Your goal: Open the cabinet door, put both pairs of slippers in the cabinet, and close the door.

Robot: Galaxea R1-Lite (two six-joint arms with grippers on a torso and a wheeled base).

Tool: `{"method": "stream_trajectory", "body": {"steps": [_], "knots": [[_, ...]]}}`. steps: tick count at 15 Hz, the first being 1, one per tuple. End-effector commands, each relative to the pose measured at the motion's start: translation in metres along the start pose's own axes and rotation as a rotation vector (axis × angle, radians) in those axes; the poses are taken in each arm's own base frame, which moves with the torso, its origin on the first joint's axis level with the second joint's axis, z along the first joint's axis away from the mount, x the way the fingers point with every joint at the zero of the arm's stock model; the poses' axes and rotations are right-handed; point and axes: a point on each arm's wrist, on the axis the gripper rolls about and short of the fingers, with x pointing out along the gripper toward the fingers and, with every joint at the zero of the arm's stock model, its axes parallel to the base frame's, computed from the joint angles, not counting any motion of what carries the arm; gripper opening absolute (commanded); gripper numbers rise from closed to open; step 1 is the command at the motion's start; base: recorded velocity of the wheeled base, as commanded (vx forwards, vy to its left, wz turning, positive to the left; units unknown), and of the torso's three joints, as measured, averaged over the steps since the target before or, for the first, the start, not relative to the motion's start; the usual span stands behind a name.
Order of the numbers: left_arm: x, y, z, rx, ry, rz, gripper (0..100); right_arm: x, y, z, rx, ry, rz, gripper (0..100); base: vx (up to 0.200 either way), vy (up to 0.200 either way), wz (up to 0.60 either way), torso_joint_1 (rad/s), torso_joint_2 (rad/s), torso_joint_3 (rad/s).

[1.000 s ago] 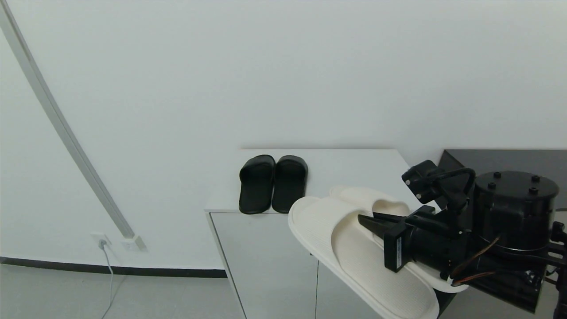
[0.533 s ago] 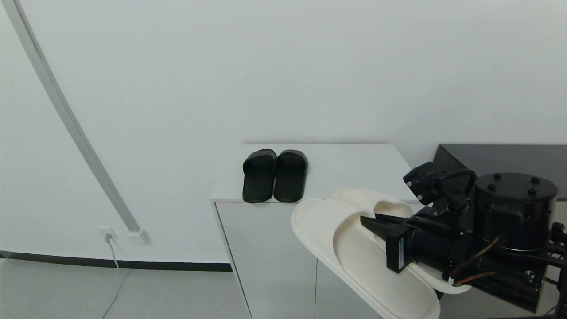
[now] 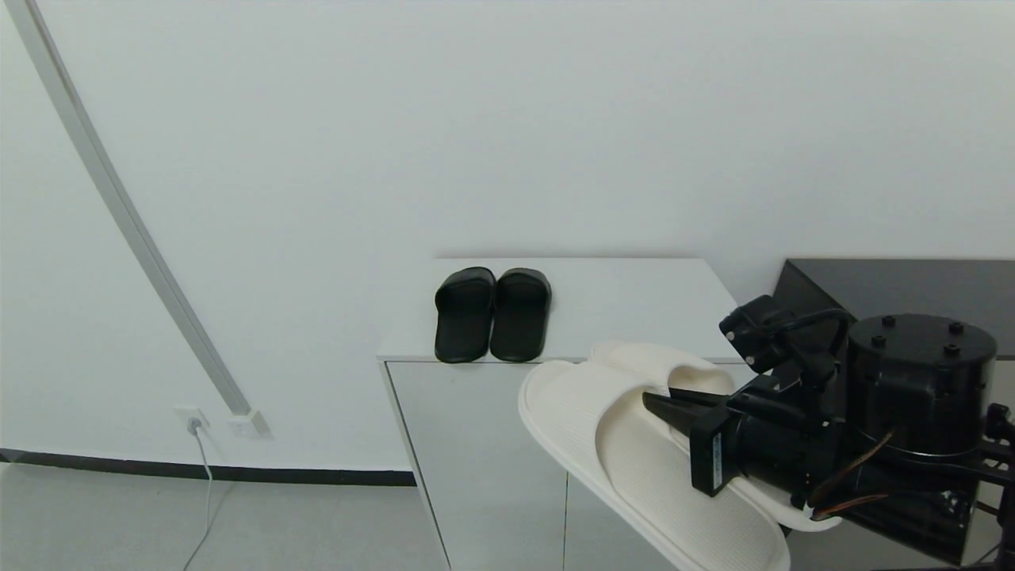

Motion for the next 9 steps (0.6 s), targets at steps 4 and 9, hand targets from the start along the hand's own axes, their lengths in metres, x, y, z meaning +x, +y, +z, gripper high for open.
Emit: {"method": "stream_trajectory", "body": {"steps": [4,9], "knots": [[0.0001,0.0000,0.0001,0.000,0.001,0.001,0,0.0005,0.0001,-0.0025,-0.001,0.009,0.001,0,0.000,0.000,0.00,0.000,0.00,0.000],[0.0001,0.0000,0.0001,0.000,0.001,0.001,0,-0.0049,0.0031,-0.0068,-0.008,0.020,0.013,0,0.000,0.000,0.00,-0.153,0.35,0.199]]}}
